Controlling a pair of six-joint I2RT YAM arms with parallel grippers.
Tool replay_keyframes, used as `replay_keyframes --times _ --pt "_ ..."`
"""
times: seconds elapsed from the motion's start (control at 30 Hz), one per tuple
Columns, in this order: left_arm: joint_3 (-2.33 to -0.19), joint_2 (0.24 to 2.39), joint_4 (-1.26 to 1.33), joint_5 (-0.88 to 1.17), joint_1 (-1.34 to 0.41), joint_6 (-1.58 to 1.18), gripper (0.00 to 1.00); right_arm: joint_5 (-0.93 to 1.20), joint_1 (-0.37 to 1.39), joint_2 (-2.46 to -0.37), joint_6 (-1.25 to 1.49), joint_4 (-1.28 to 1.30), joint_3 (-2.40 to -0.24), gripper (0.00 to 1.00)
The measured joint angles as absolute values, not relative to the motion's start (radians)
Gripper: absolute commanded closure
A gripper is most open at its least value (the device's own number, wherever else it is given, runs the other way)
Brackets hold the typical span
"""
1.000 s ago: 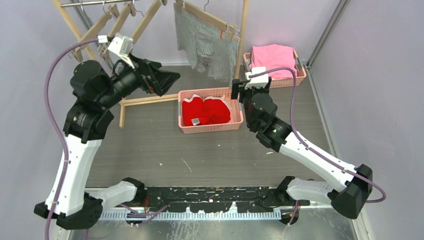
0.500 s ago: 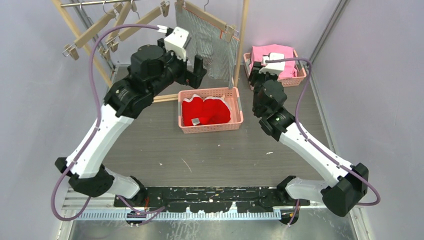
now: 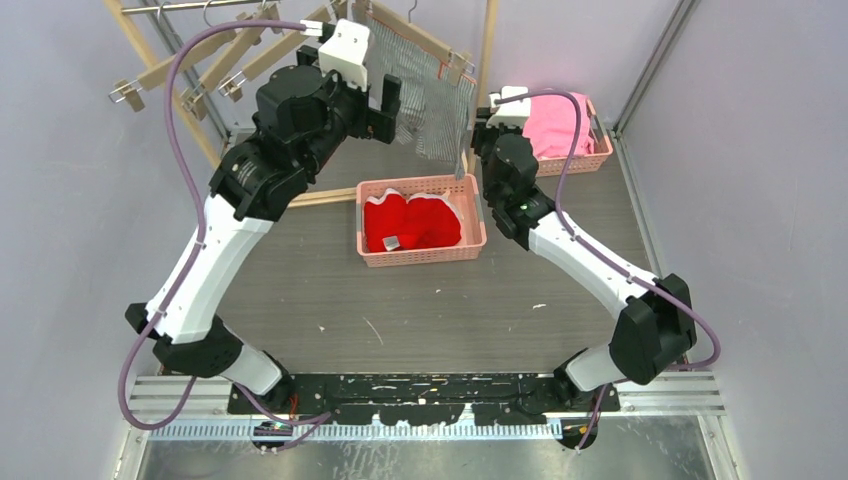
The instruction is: Remove the underwear clipped to the hanger
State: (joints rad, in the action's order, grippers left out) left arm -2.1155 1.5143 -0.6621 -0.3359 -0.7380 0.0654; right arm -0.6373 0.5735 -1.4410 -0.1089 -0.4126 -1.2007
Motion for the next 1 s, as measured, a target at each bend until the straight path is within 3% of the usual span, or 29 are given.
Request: replay_keyframes --times 0.2,0.4,0.8,0.9,1.0 --pt "-2.136 1.561 -0.656 -0.358 -0.724 0.058 0.02 -0.520 0.574 -1.449 -0.067 -0.410 -1.207 0.63" --pt "-2.338 1.688 -0.668 -0.398 -0.713 0.042 0.02 -0.376 0.583 -1.448 -0.025 -0.373 -1.207 0.65" --pt "-2.482 1.822 -0.667 -0.415 -0.667 0.034 0.00 -0.338 0.778 -1.418 -0.102 -0.373 -1.144 0.65" --pt "-2.519 1.853 -0.667 -0.413 -0.641 0.034 0.19 -0.344 0.780 -1.418 -0.118 -0.374 -1.131 0.65" --pt "-2.571 1.889 -0.663 -0.396 -0.603 0.034 0.22 -0.350 0.780 -1.414 -0.131 -0.373 -1.119 0.65"
